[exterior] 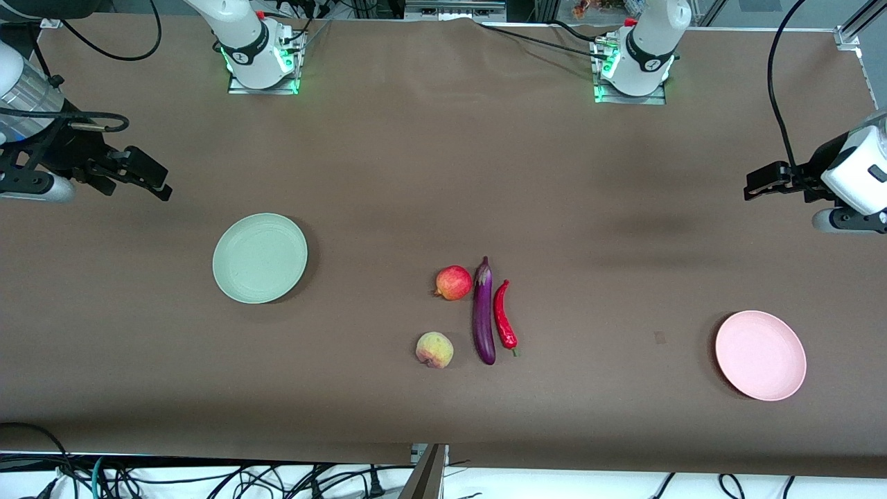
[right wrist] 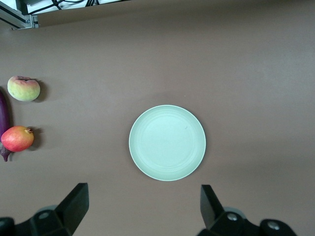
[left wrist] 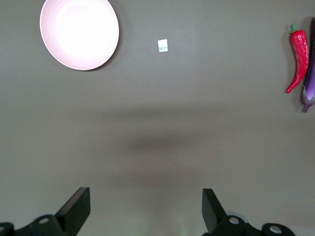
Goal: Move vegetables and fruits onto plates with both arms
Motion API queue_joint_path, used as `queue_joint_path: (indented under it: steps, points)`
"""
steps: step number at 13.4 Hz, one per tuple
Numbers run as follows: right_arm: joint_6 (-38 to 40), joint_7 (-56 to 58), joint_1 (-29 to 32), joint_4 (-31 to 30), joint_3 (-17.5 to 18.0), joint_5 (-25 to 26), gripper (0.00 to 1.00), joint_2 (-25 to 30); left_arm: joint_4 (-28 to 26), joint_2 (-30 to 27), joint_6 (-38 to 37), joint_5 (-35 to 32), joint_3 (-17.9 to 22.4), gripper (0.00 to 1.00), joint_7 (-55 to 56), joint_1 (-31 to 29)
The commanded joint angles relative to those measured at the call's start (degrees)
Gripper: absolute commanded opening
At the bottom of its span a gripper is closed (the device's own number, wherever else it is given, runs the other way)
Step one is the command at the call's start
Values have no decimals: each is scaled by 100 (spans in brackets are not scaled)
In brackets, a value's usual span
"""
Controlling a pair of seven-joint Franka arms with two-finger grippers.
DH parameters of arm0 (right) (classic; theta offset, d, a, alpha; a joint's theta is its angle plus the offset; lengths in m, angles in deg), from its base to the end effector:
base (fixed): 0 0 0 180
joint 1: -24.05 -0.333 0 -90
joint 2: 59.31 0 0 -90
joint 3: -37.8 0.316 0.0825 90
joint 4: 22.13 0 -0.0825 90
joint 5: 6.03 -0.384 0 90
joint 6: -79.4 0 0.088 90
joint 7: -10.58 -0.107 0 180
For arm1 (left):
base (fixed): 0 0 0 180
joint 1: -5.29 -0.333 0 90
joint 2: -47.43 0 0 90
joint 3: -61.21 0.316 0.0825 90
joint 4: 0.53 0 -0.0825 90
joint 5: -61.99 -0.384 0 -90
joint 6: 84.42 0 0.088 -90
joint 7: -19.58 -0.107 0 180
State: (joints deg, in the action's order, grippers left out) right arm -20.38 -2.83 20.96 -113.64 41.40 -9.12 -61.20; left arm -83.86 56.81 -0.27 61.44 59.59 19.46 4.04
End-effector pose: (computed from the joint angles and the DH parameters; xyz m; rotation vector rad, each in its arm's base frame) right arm 0.5760 0.0719 0.6093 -3.0577 0.1893 -0.1533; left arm 0.5915 -0.0014 0.5767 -3.1275 0.0129 0.2339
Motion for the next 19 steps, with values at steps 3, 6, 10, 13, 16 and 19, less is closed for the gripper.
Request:
queue_joint_path:
  steps: [3,6,10,13,16,19]
  points:
    - [37,49,10,107,19,54,100,-32,185,82,-30,63,-23,100,-32,64]
    - [46,49,10,107,19,54,100,-40,185,91,5,81,-22,100,-32,29]
    - [55,49,10,107,19,54,100,-40,185,135,5,72,-14,100,-40,38]
    - [64,49,10,107,19,54,100,-40,272,152,5,72,-14,100,-40,20]
    - [55,41,10,107,19,54,100,-32,273,161,-4,81,-14,100,-32,3]
    - [55,49,10,107,10,45,100,-32,282,196,5,72,-14,100,-40,2]
